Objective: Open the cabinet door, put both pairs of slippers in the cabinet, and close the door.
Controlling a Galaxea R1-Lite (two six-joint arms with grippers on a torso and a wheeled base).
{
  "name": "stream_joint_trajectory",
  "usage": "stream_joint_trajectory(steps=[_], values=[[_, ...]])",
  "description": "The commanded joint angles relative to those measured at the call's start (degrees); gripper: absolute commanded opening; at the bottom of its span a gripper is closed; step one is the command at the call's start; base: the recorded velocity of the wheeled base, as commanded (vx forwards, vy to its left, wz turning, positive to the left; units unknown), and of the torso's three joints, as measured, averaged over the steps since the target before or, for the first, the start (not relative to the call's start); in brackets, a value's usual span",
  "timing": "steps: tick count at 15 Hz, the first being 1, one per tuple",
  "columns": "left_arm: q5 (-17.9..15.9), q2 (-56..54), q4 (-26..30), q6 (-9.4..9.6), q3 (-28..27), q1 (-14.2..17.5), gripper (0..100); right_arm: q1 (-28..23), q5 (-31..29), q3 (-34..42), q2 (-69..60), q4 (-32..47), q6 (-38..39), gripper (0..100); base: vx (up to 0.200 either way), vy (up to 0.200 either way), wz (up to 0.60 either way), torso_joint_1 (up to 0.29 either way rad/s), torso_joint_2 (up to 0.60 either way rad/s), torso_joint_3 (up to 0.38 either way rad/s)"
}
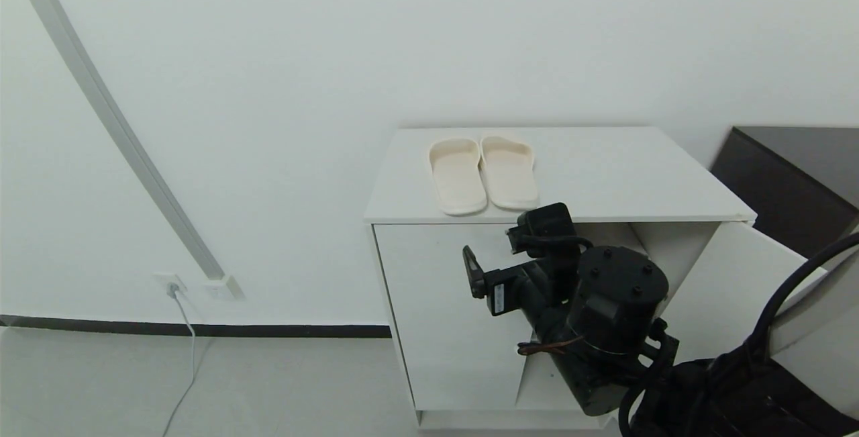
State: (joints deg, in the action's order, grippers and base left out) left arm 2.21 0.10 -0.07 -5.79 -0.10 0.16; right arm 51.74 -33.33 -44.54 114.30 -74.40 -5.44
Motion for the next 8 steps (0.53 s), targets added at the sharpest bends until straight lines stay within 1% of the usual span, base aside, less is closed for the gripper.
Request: stream_joint_trajectory(steps=[1, 6, 8], values=[[-0.01, -0.01, -0.01, -0.10, 0.01, 0.02, 0, 0.03, 0.02, 0.07, 0.05, -0.04, -0.01, 100, 0.000, 0.000, 0.00, 0.242, -0.57, -0.330], [-0.01, -0.01, -0.01, -0.01, 0.01, 0.02, 0, 0.03, 0.02, 0.34, 0.05, -0.04, -0.10, 100, 0.000, 0.000, 0.00, 0.259, -0.59, -0.329], [0.08, -0.01, -0.01, -0.01, 0.01, 0.02, 0, 0.03, 0.02, 0.69, 0.05, -0.04, -0.10, 100, 0.000, 0.000, 0.00, 0.198, -0.44, -0.241]])
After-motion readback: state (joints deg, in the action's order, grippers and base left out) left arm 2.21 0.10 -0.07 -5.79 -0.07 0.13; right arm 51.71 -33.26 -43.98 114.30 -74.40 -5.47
